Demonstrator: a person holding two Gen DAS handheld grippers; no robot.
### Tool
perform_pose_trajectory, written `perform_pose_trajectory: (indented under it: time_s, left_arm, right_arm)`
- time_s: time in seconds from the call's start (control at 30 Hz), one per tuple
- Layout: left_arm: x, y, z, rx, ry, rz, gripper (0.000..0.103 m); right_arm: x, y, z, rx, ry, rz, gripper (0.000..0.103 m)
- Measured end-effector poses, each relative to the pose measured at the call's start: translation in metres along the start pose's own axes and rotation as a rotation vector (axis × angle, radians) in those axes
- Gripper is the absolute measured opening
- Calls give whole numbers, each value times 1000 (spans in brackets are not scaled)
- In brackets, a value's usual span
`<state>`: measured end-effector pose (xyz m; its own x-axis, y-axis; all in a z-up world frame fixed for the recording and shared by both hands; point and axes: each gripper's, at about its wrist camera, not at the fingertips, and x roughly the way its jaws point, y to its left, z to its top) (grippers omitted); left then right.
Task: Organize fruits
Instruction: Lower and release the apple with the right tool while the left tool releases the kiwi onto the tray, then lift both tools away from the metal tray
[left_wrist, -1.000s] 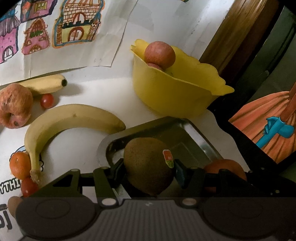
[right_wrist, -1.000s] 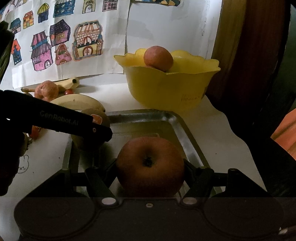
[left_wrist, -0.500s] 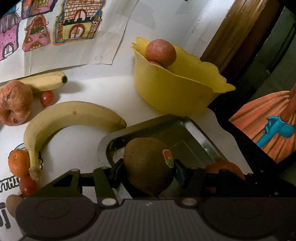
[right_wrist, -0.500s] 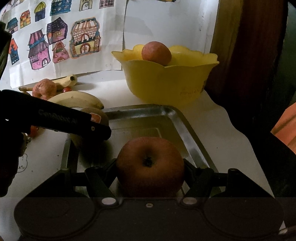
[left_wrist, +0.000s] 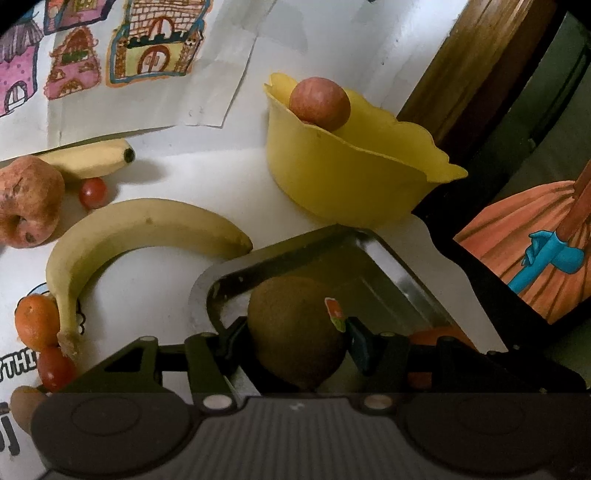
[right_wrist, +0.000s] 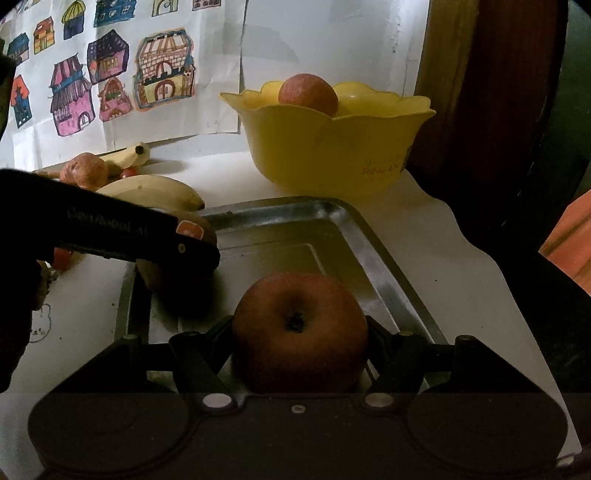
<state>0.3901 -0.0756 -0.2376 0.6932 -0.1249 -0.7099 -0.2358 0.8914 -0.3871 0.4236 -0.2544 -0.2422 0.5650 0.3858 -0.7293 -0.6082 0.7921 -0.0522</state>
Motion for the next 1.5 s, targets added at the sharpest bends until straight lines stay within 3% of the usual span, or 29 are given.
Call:
perform_pose_trajectory:
  time_s: [0.43, 0.83, 1.1, 1.5]
  left_arm:
    - [-38, 2, 1, 10, -47, -28, 81]
    - [-112, 30, -12, 38, -164, -9, 99]
    - [-161, 59, -30, 76, -220, 62, 102]
    - [-202, 96, -61, 124, -199, 131, 102]
  right_arm:
    - [-19, 12, 5, -5, -40, -34, 83]
    - [-76, 51, 4, 36, -124, -76, 98]
    - [-107, 87, 0, 102, -171, -113, 102]
    - [-129, 138, -13, 142, -150, -111, 102]
